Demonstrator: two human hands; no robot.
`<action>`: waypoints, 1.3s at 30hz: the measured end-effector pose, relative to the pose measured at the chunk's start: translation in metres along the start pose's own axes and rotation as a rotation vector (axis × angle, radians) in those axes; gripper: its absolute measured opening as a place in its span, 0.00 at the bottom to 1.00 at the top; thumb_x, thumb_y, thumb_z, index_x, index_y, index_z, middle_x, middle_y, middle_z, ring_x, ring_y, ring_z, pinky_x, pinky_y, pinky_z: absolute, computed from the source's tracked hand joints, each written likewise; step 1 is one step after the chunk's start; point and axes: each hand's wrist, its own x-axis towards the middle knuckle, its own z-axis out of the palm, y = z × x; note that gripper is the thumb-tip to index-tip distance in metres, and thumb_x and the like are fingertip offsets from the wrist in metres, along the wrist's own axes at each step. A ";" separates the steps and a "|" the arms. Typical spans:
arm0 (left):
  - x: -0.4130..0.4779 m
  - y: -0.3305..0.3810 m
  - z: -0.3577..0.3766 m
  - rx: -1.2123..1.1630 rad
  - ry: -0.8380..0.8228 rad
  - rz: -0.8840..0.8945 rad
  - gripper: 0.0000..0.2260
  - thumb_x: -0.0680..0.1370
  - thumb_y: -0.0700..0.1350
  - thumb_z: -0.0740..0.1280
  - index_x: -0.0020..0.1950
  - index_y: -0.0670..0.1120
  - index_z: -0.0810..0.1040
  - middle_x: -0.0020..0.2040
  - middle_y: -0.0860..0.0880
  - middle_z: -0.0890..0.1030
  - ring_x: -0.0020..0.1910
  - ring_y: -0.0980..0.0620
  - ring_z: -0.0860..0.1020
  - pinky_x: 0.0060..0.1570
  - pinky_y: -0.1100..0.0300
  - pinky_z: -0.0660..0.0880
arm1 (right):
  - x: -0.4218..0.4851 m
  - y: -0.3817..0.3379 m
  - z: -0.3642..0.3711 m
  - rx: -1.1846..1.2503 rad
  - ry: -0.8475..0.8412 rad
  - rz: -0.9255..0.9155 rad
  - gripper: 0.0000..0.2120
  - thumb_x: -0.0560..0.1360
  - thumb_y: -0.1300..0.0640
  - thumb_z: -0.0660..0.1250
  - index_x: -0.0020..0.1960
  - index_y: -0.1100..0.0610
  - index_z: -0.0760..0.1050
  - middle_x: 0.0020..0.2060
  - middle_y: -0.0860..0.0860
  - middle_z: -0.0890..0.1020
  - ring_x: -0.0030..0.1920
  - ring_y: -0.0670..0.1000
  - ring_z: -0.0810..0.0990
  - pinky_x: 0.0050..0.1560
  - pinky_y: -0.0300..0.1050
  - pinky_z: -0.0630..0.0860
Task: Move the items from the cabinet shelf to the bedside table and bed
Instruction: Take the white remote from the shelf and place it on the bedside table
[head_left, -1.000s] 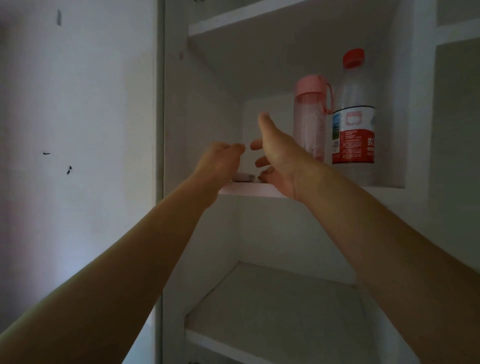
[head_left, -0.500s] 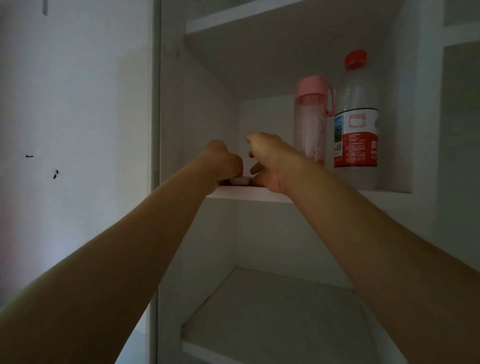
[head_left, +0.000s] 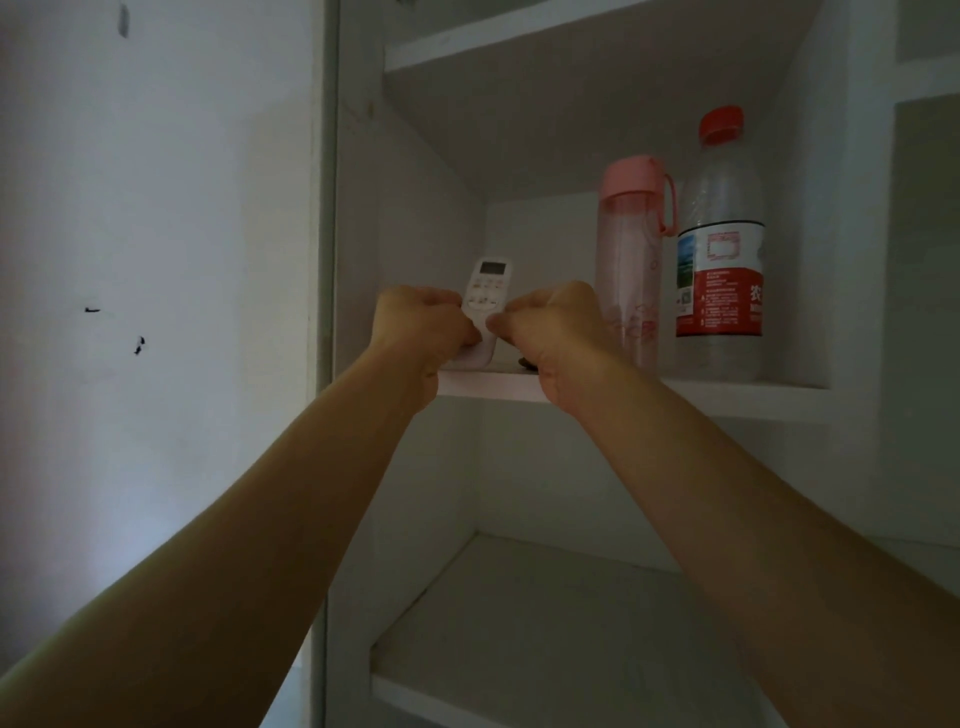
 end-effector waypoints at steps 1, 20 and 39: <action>-0.002 -0.002 -0.001 -0.035 -0.017 0.012 0.15 0.69 0.24 0.69 0.47 0.43 0.81 0.47 0.44 0.84 0.50 0.46 0.83 0.53 0.54 0.81 | -0.003 0.001 -0.002 0.008 -0.004 -0.026 0.10 0.72 0.65 0.75 0.51 0.57 0.81 0.47 0.53 0.84 0.45 0.48 0.83 0.38 0.38 0.75; -0.050 -0.004 -0.033 0.033 0.021 0.395 0.17 0.76 0.34 0.69 0.59 0.52 0.79 0.50 0.54 0.83 0.48 0.56 0.83 0.38 0.66 0.80 | -0.055 0.004 0.000 0.129 0.060 -0.376 0.18 0.73 0.69 0.72 0.56 0.52 0.77 0.48 0.52 0.86 0.46 0.50 0.87 0.46 0.55 0.86; -0.194 0.009 -0.022 0.326 0.216 0.405 0.15 0.76 0.37 0.71 0.61 0.47 0.76 0.52 0.51 0.82 0.51 0.50 0.83 0.50 0.53 0.84 | -0.149 0.013 -0.067 0.373 -0.334 -0.297 0.17 0.76 0.65 0.71 0.62 0.52 0.74 0.56 0.53 0.83 0.56 0.53 0.84 0.50 0.55 0.86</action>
